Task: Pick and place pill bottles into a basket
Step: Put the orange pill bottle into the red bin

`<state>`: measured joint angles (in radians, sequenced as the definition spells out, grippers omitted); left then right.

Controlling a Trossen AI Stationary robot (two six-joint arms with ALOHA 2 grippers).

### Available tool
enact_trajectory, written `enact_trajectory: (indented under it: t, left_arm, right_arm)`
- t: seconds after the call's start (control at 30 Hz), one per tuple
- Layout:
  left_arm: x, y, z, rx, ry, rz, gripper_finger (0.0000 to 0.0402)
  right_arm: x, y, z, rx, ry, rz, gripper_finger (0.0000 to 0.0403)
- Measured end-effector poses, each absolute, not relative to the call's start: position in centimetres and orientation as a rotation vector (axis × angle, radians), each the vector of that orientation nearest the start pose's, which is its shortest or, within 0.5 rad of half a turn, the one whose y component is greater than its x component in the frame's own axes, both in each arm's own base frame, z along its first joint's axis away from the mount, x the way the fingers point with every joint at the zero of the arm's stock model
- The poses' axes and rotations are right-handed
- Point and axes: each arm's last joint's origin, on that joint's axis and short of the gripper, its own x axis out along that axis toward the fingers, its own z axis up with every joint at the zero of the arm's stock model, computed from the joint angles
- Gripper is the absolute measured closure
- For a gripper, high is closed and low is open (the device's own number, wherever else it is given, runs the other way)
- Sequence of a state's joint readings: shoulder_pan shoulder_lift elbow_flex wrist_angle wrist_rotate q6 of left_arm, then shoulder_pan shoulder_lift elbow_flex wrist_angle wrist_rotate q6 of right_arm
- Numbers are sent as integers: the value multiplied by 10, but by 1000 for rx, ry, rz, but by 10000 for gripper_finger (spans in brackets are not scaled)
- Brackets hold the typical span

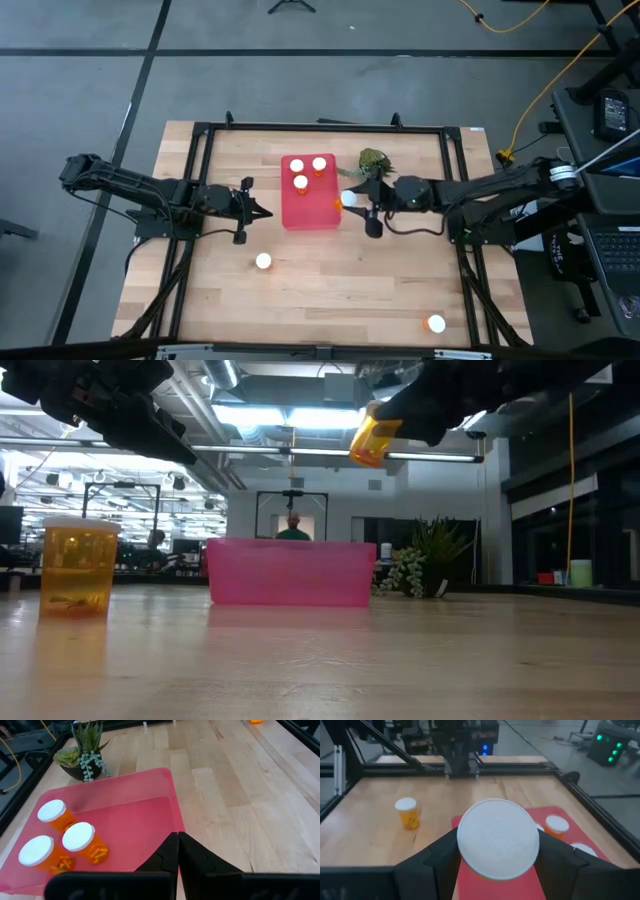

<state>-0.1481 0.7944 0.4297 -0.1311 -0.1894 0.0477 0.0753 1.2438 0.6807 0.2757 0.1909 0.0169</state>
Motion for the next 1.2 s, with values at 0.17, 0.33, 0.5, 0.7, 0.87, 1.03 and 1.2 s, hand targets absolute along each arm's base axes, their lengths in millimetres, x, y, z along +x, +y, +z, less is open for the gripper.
enact_trajectory:
  t: [0.17, 0.33, 0.5, 0.7, 0.87, 1.03, 1.2]
  left_arm:
    - [169, -20, 215, 130, 489, 29, 397]
    - [169, -20, 215, 130, 489, 29, 394]
    - [169, -20, 215, 130, 489, 29, 399]
    - [169, -20, 215, 130, 489, 29, 396]
    - [169, -20, 215, 130, 490, 29, 395]
    - [169, -20, 215, 122, 490, 31, 399]
    - [169, -20, 215, 121, 490, 31, 396]
  right_arm:
    - [276, 1, 239, 1, 275, -73, 185]
    - [291, -11, 234, -34, 311, -69, 185]
    - [315, -23, 237, -60, 341, -15, 185]
    - [338, -38, 237, -114, 453, 27, 185]
    - [343, -54, 234, -122, 491, -6, 185]
    - [345, -67, 225, -101, 510, -15, 185]
    - [351, -78, 207, -83, 537, -20, 185]
